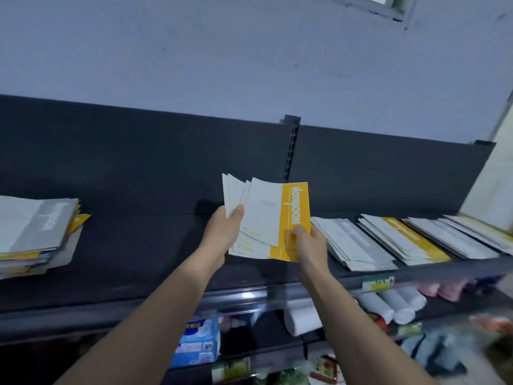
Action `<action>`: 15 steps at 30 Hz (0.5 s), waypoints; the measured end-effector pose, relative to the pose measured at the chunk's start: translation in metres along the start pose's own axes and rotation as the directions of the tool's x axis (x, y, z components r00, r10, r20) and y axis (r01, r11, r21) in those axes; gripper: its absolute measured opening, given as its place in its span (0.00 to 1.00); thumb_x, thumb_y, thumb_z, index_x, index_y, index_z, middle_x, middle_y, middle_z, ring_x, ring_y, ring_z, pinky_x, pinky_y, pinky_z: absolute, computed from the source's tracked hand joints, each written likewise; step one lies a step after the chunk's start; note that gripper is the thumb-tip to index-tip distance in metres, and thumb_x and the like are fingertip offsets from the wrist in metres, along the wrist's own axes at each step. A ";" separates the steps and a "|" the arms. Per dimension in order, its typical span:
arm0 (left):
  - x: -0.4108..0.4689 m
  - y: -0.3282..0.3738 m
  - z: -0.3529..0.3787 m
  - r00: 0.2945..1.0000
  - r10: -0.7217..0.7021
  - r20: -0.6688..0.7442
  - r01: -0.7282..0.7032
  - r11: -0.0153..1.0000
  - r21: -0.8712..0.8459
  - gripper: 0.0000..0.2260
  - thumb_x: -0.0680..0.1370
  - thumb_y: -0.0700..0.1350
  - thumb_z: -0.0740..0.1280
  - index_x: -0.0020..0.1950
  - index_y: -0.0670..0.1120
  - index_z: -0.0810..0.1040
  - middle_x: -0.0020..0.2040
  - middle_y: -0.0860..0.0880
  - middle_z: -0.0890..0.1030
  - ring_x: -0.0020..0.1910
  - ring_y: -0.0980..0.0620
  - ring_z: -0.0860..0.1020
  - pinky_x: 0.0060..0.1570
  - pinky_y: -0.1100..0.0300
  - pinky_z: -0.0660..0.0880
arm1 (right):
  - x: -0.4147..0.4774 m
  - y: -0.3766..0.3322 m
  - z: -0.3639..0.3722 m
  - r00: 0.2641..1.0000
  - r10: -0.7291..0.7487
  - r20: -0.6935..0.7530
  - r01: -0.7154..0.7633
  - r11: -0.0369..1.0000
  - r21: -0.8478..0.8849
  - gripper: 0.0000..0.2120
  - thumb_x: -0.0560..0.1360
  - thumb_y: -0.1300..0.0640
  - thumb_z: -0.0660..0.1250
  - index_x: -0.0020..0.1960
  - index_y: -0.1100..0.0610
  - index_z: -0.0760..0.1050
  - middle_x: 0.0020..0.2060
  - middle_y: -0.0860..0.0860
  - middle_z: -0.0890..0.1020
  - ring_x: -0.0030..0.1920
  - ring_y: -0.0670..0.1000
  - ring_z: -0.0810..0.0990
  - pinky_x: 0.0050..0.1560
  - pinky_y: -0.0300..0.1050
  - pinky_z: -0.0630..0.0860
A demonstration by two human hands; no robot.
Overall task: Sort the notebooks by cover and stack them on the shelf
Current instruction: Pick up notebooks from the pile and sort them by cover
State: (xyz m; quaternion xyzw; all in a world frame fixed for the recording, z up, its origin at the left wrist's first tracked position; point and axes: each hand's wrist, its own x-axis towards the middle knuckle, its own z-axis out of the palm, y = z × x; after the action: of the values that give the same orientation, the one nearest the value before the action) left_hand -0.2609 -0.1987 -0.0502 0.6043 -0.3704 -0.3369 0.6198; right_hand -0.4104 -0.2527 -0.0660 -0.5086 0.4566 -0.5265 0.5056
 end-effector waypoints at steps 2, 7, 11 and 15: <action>-0.007 -0.002 0.031 0.999 -0.004 0.043 0.004 1.000 -0.005 0.12 0.81 0.46 0.60 0.63 0.47 0.75 0.57 0.50 0.81 0.56 0.49 0.79 0.60 0.48 0.76 | 0.002 -0.003 -0.032 1.000 -0.016 -0.002 0.016 1.000 -0.016 0.12 0.74 0.66 0.58 0.35 0.54 0.70 0.30 0.49 0.73 0.30 0.50 0.68 0.31 0.41 0.67; -0.025 -0.007 0.105 0.998 0.026 0.056 -0.025 1.000 -0.018 0.09 0.80 0.41 0.62 0.60 0.49 0.73 0.58 0.51 0.80 0.58 0.49 0.78 0.63 0.48 0.73 | 0.010 -0.004 -0.112 0.998 -0.068 0.012 0.068 0.997 -0.027 0.09 0.76 0.67 0.60 0.50 0.57 0.74 0.41 0.52 0.80 0.39 0.53 0.77 0.40 0.47 0.75; -0.040 -0.011 0.163 0.995 0.077 0.064 -0.077 0.997 0.001 0.08 0.81 0.42 0.61 0.59 0.52 0.71 0.58 0.53 0.78 0.57 0.52 0.76 0.58 0.55 0.73 | 0.020 -0.001 -0.168 0.995 -0.089 -0.052 0.089 0.996 -0.006 0.14 0.78 0.65 0.63 0.60 0.52 0.68 0.46 0.47 0.79 0.43 0.46 0.79 0.43 0.43 0.77; -0.043 -0.015 0.216 0.987 0.140 0.084 -0.149 0.982 0.113 0.14 0.81 0.44 0.60 0.67 0.49 0.68 0.63 0.53 0.74 0.60 0.52 0.73 0.57 0.58 0.69 | 0.037 0.006 -0.216 0.989 -0.109 -0.101 0.108 0.994 -0.015 0.15 0.78 0.65 0.64 0.60 0.50 0.69 0.50 0.49 0.80 0.48 0.51 0.80 0.52 0.50 0.78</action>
State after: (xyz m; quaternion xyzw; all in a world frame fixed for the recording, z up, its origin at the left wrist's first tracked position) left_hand -0.4695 -0.2698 -0.0685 0.5985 -0.4559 -0.2910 0.5910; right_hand -0.6239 -0.2971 -0.0829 -0.5078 0.4560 -0.5761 0.4498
